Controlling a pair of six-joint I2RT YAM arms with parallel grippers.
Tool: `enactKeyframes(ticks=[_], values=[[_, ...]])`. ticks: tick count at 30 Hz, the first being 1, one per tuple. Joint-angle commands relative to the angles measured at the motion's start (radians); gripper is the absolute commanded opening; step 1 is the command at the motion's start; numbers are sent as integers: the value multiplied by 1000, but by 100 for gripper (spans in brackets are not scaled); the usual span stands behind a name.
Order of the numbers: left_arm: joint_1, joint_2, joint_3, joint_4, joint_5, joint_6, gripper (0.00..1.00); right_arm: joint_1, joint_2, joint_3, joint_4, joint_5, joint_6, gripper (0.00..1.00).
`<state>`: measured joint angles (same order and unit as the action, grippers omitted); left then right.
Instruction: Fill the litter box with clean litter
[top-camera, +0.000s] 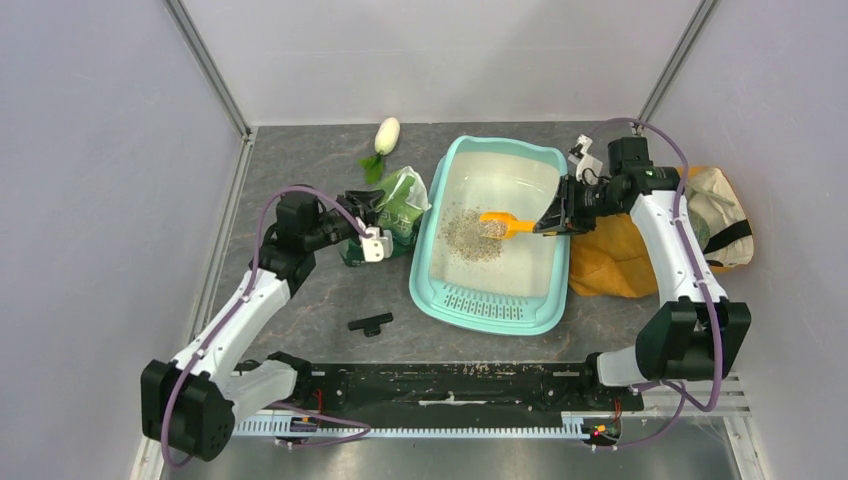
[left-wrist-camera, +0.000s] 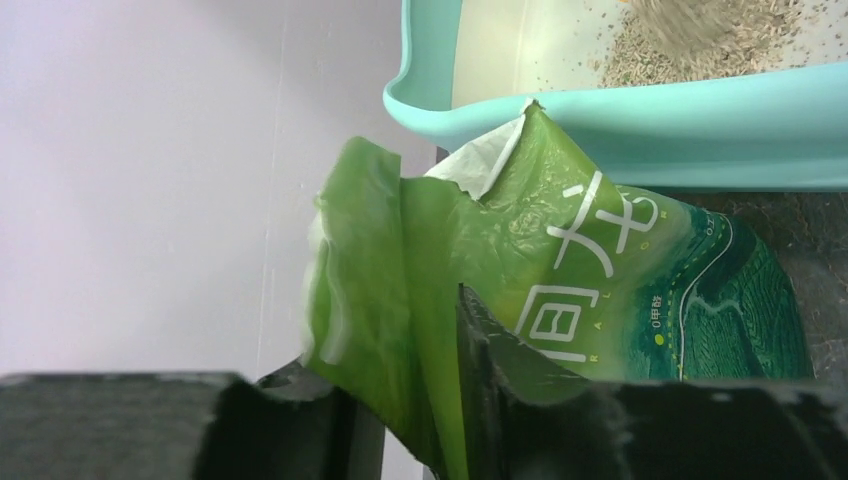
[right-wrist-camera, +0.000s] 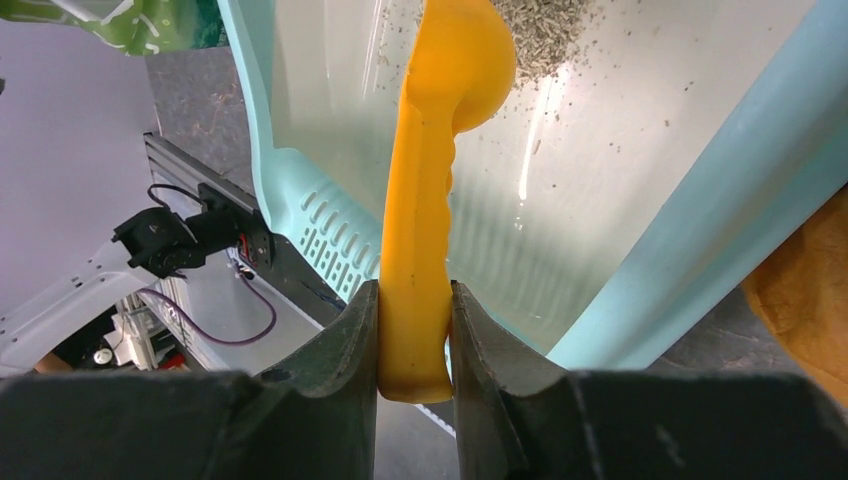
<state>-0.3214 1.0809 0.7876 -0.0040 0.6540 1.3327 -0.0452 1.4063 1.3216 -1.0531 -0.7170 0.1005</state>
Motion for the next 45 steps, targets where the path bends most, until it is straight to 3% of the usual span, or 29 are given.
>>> enactKeyframes(ticks=[1, 8, 10, 13, 19, 23, 33, 39, 45], values=[[-7, -50, -17, -37, -12, 27, 38, 18, 27, 82, -4, 22, -24, 0], [-6, -25, -7, -63, -43, 26, 51, 40, 49, 130, -21, 54, -44, 0], [-7, -21, 3, -70, -44, 20, 68, 81, 46, 142, -27, 90, -55, 0], [-8, -22, 24, -91, -40, 14, 81, 109, 42, 159, -35, 161, -72, 0], [-8, -46, 83, -185, -30, -2, 84, 163, 49, 214, -77, 318, -117, 0], [-8, -60, 157, -329, -18, 15, 85, 187, 51, 256, -107, 351, -140, 0], [-13, -87, 290, -541, 13, -54, 87, 189, 51, 329, -184, 268, -182, 0], [-19, -90, 371, -534, 60, -153, 88, 189, 7, 366, -204, 141, -214, 0], [-193, 0, 525, -545, 42, -182, 87, 189, -2, 465, -263, 36, -178, 0]])
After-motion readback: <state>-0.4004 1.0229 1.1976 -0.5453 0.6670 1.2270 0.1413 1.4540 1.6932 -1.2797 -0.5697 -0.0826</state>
